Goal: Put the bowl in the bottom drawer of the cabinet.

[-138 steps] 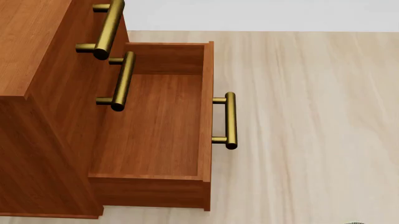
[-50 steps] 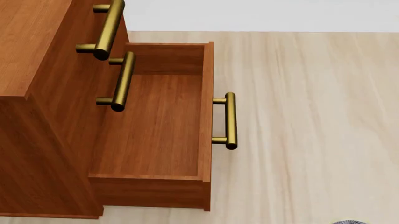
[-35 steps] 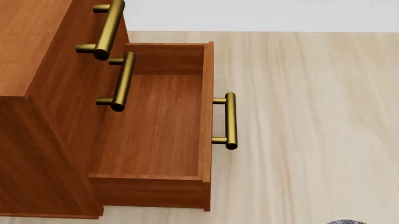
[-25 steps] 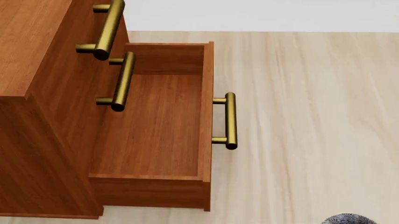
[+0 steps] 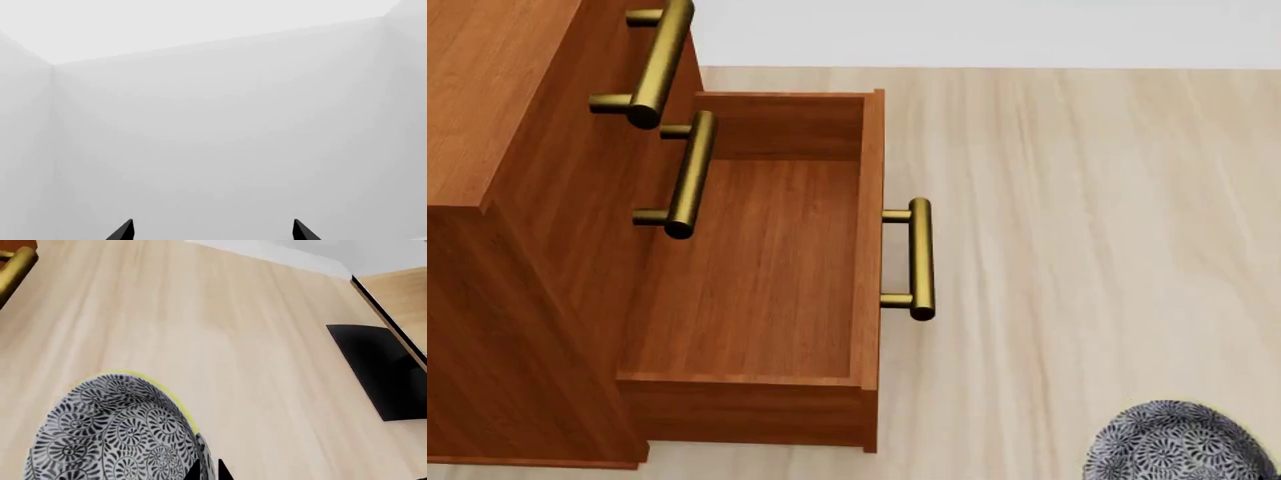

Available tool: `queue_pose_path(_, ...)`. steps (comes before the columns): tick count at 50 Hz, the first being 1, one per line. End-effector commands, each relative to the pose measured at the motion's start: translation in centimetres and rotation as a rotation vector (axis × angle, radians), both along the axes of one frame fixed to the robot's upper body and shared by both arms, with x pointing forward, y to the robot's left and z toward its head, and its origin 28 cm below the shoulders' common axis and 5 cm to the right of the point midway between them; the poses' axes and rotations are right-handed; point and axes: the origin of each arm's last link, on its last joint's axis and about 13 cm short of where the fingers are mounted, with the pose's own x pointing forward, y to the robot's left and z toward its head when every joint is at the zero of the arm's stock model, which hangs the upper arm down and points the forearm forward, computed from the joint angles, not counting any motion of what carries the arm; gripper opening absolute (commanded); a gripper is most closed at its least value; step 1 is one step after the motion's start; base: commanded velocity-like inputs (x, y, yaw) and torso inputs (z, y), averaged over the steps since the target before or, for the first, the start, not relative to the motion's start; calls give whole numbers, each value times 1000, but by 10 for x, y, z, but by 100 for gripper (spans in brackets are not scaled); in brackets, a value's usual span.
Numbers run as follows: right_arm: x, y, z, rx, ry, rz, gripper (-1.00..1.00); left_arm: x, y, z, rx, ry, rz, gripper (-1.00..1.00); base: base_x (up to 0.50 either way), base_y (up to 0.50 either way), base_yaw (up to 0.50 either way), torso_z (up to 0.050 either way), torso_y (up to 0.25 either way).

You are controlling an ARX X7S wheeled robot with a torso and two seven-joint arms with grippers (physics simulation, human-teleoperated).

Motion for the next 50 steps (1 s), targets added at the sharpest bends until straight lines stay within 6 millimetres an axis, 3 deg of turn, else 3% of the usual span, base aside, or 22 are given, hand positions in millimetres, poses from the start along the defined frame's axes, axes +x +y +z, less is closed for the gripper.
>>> queue_pose_path(1, 6, 7, 18, -17, -80, 15, -100, -1, 0, 1, 2, -2, 1, 100, 0, 0, 0, 0, 0)
queue_pose_path(30, 79, 38, 83, -21, -253, 99, -100, -1, -2, 0, 12, 1, -1, 100, 0, 0, 0, 0, 0)
queue_pose_path(50, 100, 47, 121, -79, -317, 97, -100, 0, -2, -1, 13, 3, 0, 100, 0, 0, 0, 0, 0)
